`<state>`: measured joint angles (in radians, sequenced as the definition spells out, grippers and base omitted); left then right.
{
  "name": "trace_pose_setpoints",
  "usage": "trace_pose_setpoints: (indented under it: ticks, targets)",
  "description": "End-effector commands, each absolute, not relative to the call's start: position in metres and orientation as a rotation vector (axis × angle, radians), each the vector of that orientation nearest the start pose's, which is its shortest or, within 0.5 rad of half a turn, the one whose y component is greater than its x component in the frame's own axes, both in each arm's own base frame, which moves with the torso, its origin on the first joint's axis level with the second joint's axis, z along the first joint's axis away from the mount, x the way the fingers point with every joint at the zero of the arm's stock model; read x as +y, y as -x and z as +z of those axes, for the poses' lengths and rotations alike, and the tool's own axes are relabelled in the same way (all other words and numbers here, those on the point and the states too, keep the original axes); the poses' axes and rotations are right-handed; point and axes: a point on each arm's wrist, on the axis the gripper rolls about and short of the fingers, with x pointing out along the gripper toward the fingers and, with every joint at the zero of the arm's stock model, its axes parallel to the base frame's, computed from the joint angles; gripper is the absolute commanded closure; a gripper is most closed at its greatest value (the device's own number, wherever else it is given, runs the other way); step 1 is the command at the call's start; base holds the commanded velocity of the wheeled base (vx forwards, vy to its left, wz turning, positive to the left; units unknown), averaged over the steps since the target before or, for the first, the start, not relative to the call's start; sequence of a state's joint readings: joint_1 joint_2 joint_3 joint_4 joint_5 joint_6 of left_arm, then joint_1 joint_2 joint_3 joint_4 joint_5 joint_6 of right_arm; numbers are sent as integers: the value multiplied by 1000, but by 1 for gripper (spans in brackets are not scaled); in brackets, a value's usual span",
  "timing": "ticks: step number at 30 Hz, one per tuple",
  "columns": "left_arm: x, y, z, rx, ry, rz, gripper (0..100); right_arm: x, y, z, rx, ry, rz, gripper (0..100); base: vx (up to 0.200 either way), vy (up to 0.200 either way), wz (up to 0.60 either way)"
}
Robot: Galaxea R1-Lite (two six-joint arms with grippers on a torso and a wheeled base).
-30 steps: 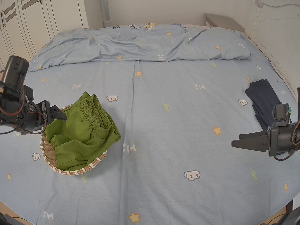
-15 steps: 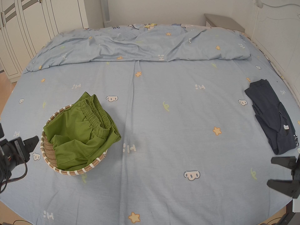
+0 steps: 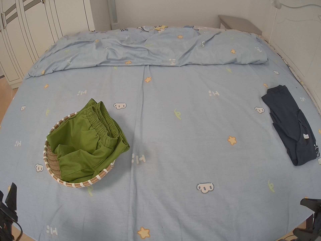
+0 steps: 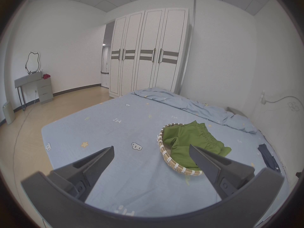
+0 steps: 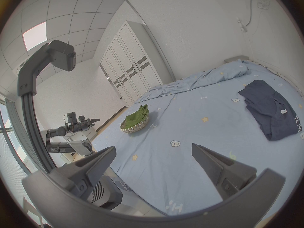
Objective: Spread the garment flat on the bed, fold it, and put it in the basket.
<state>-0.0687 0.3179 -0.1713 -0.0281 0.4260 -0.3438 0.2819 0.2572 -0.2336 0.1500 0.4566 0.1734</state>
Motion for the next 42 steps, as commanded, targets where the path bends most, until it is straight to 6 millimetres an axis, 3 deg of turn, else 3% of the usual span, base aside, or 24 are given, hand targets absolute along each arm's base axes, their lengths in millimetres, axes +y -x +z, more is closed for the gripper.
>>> trace_pose_setpoints:
  ticks: [1, 6, 7, 10, 16, 22, 29, 32, 35, 42]
  targets:
    - [7, 22, 81, -65, 327, 328, 0, 0, 33, 108, 165, -184, 669, 0, 0, 0, 0]
    - [4, 23, 81, -63, 262, 184, 0, 0, 30, 100, 177, -179, 611, 0, 0, 0, 0]
    - [2, 23, 80, -40, 155, 97, 0, -1, 29, 95, 182, -169, 572, 0, 0, 0, 0]
    - [1, 22, 80, -30, 68, 24, 0, -4, 31, 88, 144, -163, 516, 0, 0, 0, 0]
    - [0, 22, 76, 6, -31, -6, 0, -7, 32, 88, 123, -156, 402, 0, 0, 0, 0]
    - [0, 22, 76, 8, 8, -14, 0, -6, 32, 88, 127, -160, 383, 0, 0, 0, 0]
    - [0, 22, 76, 8, 8, -14, 0, 1, 14, 92, 324, -124, 245, 0, 0, 0, 0]
    - [0, 22, 76, 8, 6, -14, 0, 1, 18, 91, 275, -77, 200, 0, 0, 0, 0]
    - [0, 22, 76, 8, 6, -14, 0, 3, 32, 87, 113, -70, 99, 0, 0, 0, 0]
    - [0, 22, 76, 8, 8, -14, 0, -1, 23, 78, -30, -20, -50, 0, 0, 0, 0]
